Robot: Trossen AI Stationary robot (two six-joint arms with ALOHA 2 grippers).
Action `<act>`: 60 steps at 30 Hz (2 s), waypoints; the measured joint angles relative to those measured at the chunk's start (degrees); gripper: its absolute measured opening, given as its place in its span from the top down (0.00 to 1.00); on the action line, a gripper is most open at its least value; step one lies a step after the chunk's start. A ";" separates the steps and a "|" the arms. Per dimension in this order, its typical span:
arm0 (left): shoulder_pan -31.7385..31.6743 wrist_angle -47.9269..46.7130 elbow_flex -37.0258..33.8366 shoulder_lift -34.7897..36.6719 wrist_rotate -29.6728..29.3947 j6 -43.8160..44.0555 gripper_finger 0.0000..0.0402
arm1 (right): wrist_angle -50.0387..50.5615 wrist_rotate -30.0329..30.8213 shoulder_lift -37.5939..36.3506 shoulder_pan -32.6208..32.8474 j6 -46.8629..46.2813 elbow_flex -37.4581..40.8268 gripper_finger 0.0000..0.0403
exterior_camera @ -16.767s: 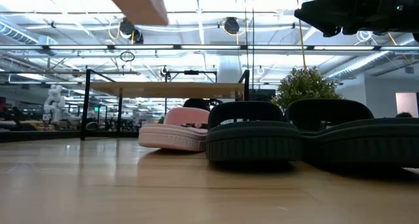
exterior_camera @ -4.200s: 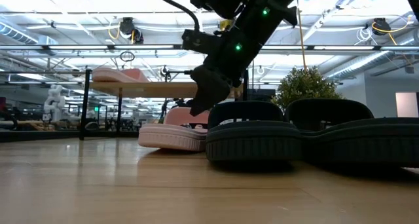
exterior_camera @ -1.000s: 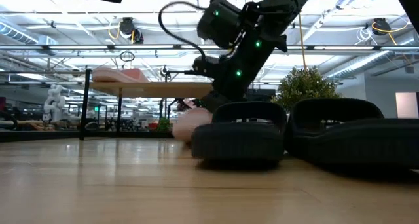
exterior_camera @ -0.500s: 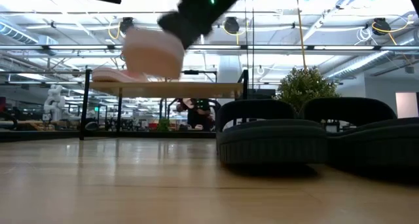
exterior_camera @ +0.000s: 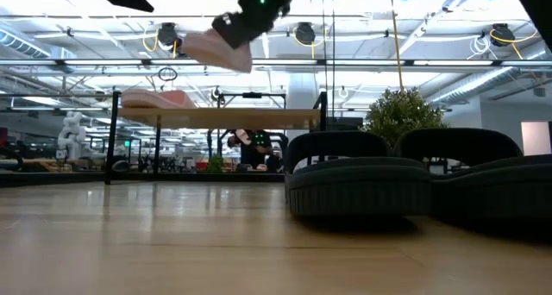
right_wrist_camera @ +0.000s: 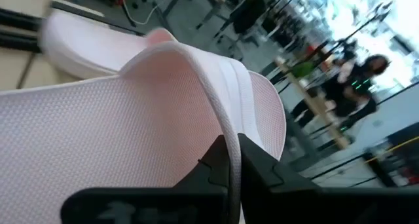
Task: Pick and place slides into the shelf
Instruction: Put the pink slide on the shelf
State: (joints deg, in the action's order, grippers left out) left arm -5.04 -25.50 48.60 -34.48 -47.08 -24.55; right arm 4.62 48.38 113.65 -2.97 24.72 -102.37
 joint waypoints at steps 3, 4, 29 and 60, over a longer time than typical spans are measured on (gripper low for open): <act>0.00 0.21 0.00 0.00 -6.79 -1.08 0.32 | 0.08 -4.24 0.00 -3.57 -3.24 0.00 1.00; 0.00 0.35 0.00 0.00 -8.84 -1.22 0.32 | -0.03 -5.08 0.00 -4.51 -4.24 0.00 1.00; -0.02 3.72 0.00 -0.46 -13.49 -1.16 0.32 | 4.98 -16.01 14.60 -9.54 -1.01 -19.94 0.99; -0.02 3.50 0.00 -0.82 -13.45 -1.14 0.32 | 6.60 -16.84 17.44 -15.79 -8.43 -22.39 0.99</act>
State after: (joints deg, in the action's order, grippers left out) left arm -5.06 -22.00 48.60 -35.30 -60.53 -25.69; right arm 11.22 31.54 131.09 -18.76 16.29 -124.76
